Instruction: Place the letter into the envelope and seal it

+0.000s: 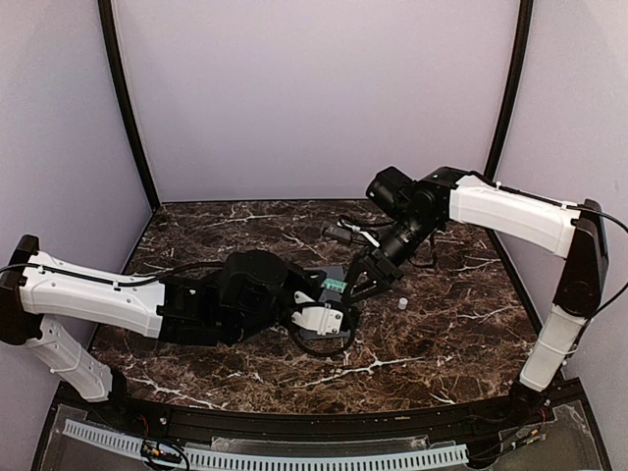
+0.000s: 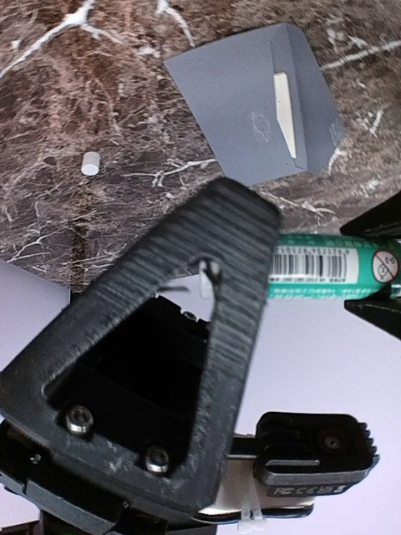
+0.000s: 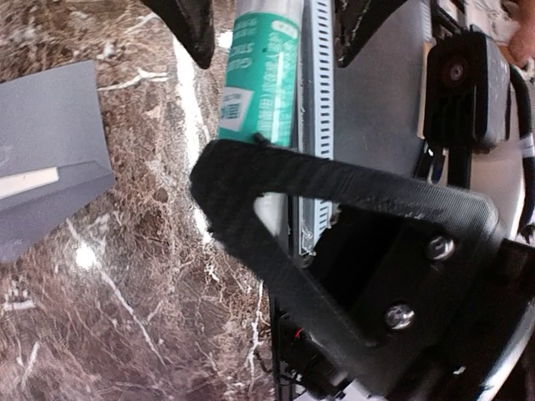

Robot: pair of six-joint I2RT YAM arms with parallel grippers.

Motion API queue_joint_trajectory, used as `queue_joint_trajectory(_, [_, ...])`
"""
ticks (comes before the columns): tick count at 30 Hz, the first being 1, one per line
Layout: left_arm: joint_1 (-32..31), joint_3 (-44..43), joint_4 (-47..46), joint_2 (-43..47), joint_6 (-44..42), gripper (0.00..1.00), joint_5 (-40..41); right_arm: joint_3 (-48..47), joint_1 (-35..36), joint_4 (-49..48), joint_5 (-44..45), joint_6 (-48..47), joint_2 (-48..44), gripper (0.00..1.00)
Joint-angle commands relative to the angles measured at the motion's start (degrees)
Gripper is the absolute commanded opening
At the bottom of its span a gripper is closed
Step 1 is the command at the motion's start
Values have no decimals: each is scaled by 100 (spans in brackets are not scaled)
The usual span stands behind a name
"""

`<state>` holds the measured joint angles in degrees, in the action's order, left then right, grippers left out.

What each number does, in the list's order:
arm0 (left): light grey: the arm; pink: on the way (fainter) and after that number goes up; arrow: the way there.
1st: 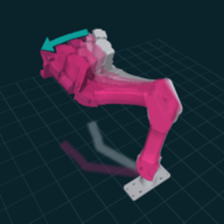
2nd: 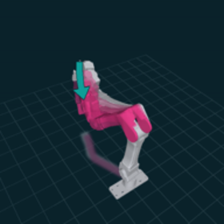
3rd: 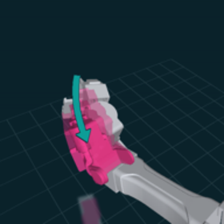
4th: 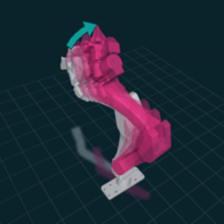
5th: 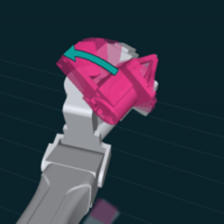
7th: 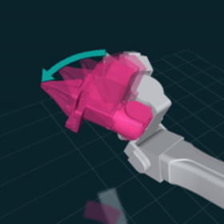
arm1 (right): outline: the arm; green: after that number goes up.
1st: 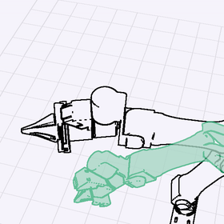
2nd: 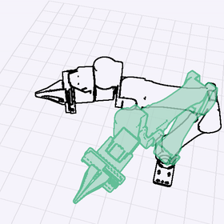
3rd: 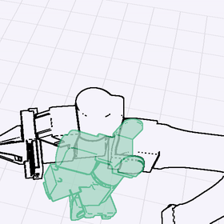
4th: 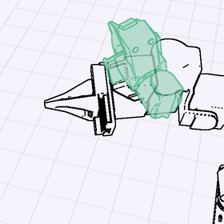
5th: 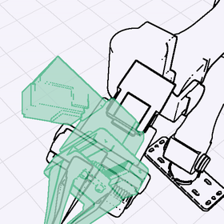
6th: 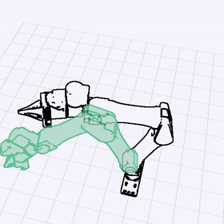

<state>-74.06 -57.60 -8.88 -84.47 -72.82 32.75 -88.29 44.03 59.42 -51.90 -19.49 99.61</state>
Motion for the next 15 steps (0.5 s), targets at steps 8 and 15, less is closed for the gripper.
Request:
queue_joint_trajectory(8, [1352,-120,388,661,4105,12,-3233,-776,-1276,111,178,-544,-1309,59])
queue_joint_trajectory(15, [2153,-178,-152,582,5815,11,-5605,-233,-1508,-980,646,-793,-2342,97])
